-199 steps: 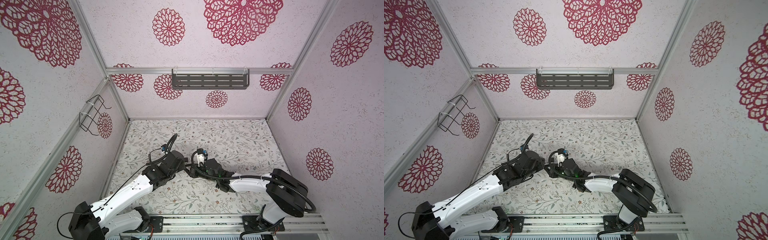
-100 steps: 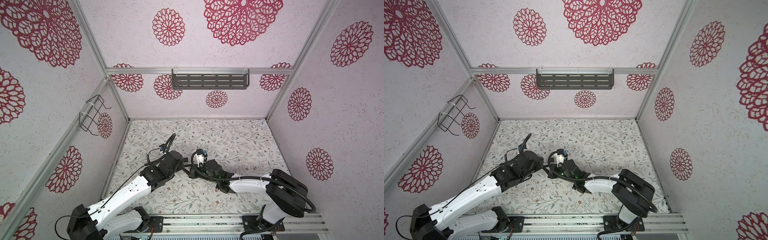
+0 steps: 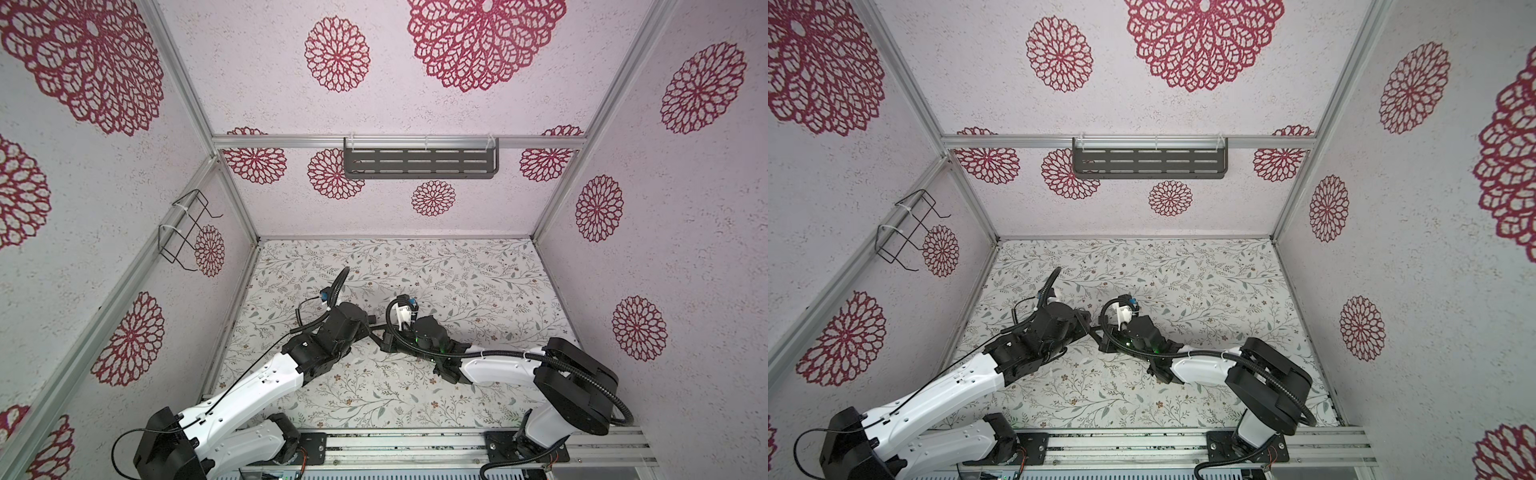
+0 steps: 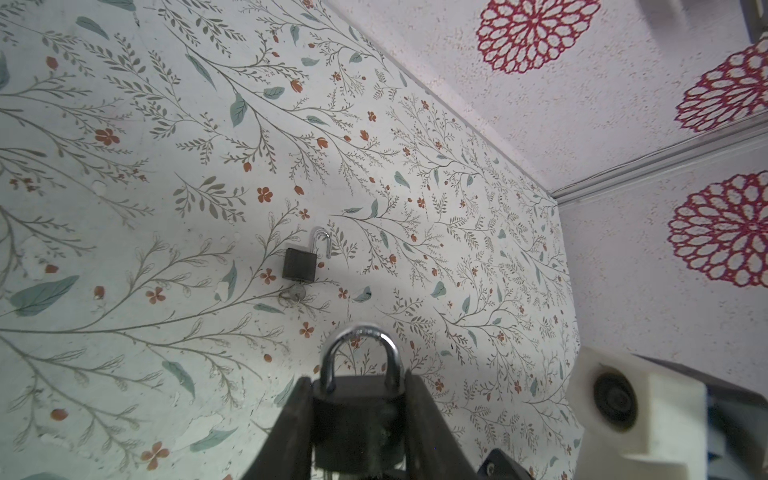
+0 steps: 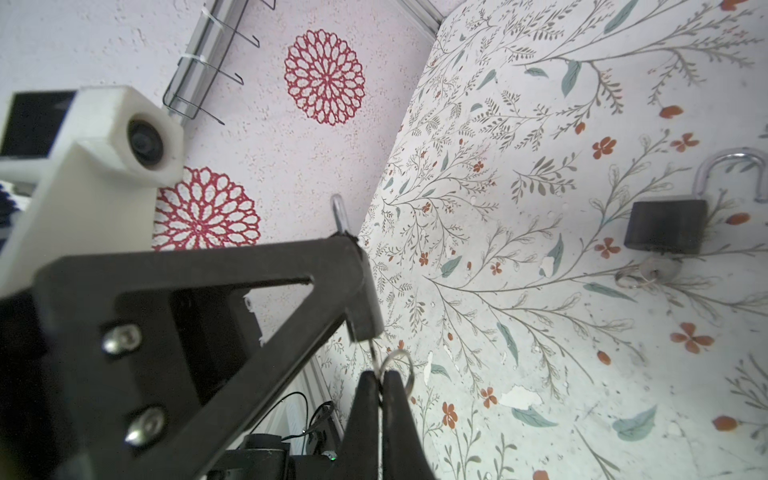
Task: Unlock with the key
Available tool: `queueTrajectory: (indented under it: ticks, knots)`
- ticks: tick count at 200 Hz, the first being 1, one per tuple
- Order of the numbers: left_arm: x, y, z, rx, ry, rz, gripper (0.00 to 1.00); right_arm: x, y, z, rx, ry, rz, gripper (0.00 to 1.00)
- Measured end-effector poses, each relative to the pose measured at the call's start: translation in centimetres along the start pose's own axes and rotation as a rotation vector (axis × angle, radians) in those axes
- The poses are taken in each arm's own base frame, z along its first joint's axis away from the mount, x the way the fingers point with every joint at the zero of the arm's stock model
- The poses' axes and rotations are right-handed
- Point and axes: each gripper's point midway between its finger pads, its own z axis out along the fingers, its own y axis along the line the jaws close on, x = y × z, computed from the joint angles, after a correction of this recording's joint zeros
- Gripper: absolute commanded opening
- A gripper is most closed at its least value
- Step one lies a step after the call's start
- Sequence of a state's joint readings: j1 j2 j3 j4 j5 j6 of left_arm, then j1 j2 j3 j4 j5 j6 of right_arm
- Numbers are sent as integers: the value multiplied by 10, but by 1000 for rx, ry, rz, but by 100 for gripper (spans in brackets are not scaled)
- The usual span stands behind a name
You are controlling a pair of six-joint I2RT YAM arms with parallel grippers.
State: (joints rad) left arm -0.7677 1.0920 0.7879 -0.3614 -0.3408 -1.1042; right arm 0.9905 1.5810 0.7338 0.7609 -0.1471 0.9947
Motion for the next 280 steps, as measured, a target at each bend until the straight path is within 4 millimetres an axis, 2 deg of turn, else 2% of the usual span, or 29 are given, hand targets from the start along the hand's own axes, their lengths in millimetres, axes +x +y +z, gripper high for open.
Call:
queueTrajectory:
  ticks: [39,114,148,213,280]
  knots:
    - [-2,-3,0,39,-22,2,0,-2,0,-1,-6,7,5,2]
    - [-2,-8,-2,52,-7,14,0,-4,1,-1,-8,0,-5,15]
    - [-3,-9,-4,58,-10,11,0,-6,2,-1,-10,-5,-6,13]
    - [-9,-16,-8,95,-28,-9,0,-13,9,-1,-41,-31,-1,0]
    - [-25,-30,-17,227,-83,-55,0,-27,33,-6,-139,-64,49,0]
